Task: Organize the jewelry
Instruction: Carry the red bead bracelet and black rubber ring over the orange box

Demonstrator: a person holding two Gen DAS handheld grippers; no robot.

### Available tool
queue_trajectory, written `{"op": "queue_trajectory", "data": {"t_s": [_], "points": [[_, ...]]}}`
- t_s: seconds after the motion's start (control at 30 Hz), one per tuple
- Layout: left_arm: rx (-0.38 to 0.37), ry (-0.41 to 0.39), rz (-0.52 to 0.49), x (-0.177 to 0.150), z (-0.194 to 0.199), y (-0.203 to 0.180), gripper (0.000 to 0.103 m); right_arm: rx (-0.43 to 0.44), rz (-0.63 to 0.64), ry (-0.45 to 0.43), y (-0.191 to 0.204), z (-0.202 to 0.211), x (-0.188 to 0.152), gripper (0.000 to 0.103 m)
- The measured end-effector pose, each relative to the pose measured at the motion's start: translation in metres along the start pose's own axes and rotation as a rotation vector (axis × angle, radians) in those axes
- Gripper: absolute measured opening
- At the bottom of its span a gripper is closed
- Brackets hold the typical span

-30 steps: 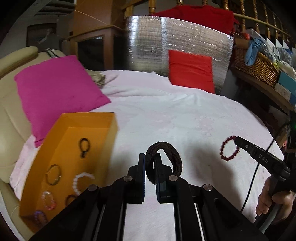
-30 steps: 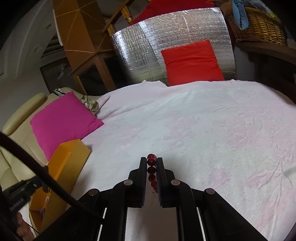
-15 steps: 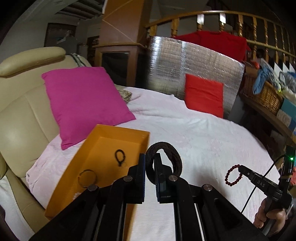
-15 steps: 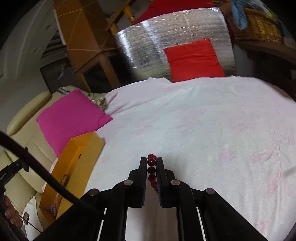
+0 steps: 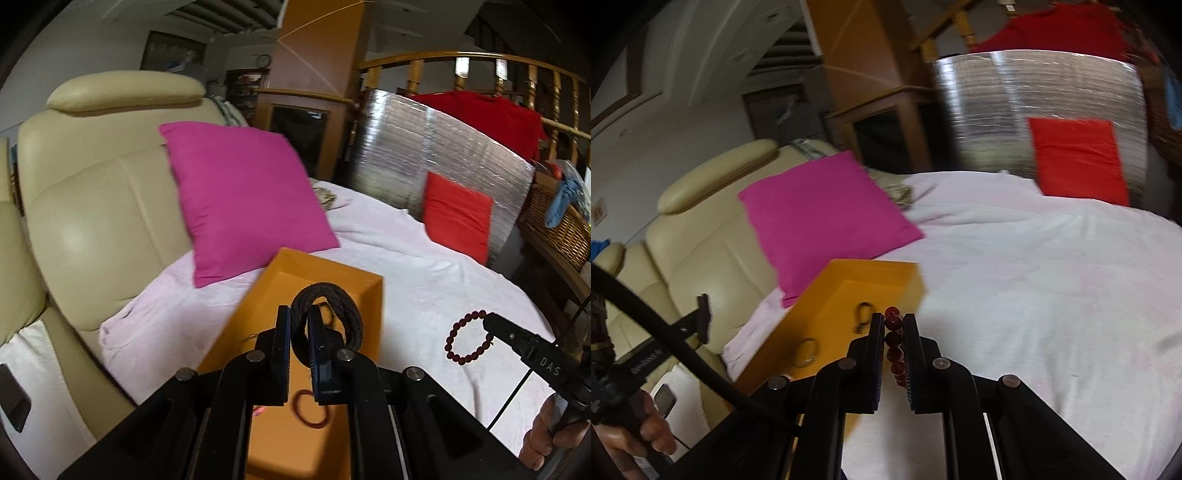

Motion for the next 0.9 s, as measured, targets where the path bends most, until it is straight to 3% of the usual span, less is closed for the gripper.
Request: {"op": "queue_trajectory", "data": {"t_s": [0.43,0.9], "points": [[0.095,0.02,0.047,-0.003,-0.009,0.064,0.009,0.138,0.125,0.05,0.097,-0.05,0.018,0.011],[0.146,0.051,0.03,-0.009,-0.033,0.088,0.009,0.201,0.147,0.122,0.133,-0.105,0.016,0.011]]}}
Point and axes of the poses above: each gripper's, at about its wrist camera, not at the fingertips, and z roughly against the way its jaws point, y to its left, x to its top, the point moved 9 cm from there along -z, roughly the way its jaws point, and after that the axes turned 12 degrees about z, right-handed, at the moved point
